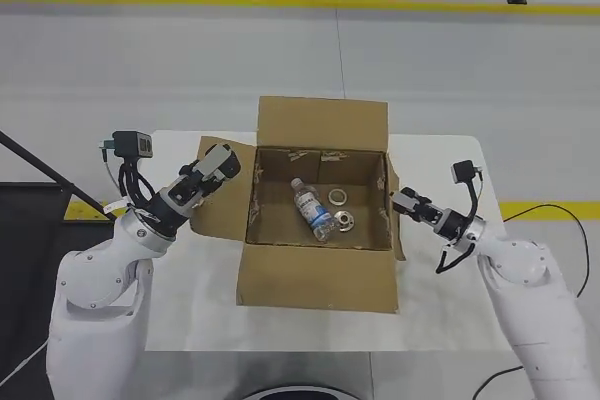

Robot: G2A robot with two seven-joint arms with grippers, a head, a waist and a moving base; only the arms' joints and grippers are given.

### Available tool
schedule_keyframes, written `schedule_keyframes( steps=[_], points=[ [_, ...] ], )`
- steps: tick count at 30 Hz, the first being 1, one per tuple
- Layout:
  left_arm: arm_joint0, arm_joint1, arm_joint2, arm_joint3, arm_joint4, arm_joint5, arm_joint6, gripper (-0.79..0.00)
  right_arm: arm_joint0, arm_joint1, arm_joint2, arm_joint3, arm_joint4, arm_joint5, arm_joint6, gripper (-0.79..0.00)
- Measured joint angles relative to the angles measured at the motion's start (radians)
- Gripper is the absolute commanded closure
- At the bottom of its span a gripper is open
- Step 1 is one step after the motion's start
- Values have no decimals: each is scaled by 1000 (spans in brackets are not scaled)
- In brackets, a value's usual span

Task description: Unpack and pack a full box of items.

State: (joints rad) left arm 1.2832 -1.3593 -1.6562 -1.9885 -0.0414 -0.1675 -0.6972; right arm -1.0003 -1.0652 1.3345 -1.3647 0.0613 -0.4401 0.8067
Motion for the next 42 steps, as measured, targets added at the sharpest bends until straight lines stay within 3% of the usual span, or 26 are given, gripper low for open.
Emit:
schedule_keyframes(
  steps=[18,23,27,31,35,42],
  points=[
    [0,0,0,0,0,0,0,-785,93,-21,-107,34,-26,6,-10,-785],
    [10,1,-6,-4,-4,1,19,-785,58,-7,-38,-125,-146,22,-116,-785],
    [46,6,-47,-20,1,3,73,-785,76,-2,-56,-270,-227,76,-47,-785],
    [104,11,-110,-45,-19,-1,131,-785,176,-15,-154,-306,-278,142,55,-785],
    [185,13,-181,-67,-53,-13,187,-785,310,-48,-317,-255,-352,199,117,-785],
    [300,14,-259,-80,-127,-62,248,-785,504,-134,-592,-77,-466,246,91,-785]
  ],
)
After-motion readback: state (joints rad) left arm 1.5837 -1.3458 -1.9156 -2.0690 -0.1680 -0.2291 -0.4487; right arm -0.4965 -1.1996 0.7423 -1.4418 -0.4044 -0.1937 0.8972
